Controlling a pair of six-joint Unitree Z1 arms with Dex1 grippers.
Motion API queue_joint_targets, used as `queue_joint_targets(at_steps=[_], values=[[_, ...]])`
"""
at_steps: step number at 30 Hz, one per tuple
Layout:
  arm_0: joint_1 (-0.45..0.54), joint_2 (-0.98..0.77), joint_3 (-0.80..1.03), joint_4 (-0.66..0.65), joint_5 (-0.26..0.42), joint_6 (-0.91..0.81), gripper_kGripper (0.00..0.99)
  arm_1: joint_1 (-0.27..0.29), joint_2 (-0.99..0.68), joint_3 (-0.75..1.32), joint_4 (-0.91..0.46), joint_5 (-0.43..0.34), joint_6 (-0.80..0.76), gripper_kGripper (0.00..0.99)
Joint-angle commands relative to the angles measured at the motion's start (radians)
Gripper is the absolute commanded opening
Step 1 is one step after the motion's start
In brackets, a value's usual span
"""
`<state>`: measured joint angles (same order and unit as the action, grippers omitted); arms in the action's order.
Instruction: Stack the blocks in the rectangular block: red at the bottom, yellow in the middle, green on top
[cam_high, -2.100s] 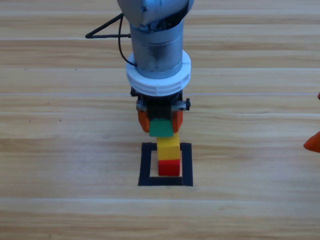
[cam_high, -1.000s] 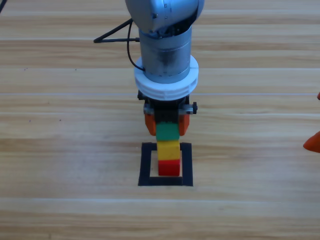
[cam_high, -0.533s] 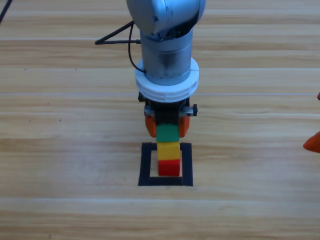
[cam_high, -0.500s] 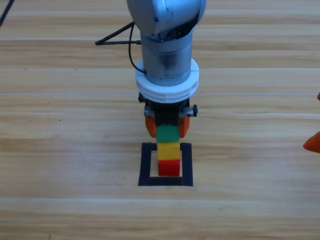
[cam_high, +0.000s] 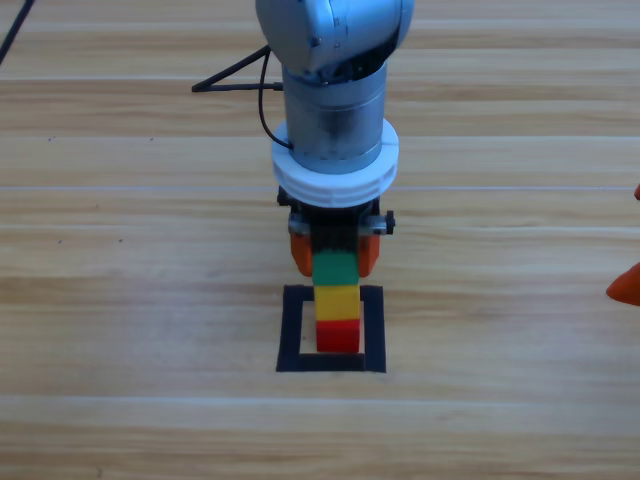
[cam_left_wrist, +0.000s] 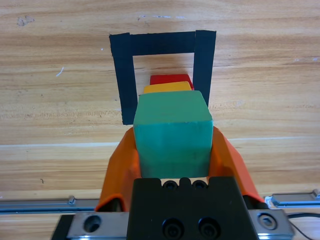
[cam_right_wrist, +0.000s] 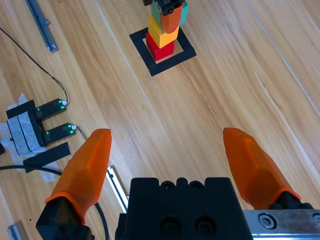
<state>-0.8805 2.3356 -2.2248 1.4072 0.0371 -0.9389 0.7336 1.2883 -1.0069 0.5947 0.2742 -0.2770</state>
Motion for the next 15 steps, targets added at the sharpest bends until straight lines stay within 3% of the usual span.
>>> queue_joint_targets(at_steps=[1, 9, 15], values=[[-0.034, 0.011, 0.019, 0.006, 0.004, -0.003, 0.977, -0.028, 0.049, 0.031, -0.004, 0.019, -0.007, 0.982], [-0.032, -0.016, 0.022, 0.006, 0.007, 0.002, 0.990, -0.028, 0.077, 0.030, -0.004, 0.017, -0.013, 0.982], [-0.041, -0.185, 0.037, 0.007, 0.093, 0.002, 0.990, -0.028, 0.074, 0.028, -0.003, 0.020, -0.014, 0.982]])
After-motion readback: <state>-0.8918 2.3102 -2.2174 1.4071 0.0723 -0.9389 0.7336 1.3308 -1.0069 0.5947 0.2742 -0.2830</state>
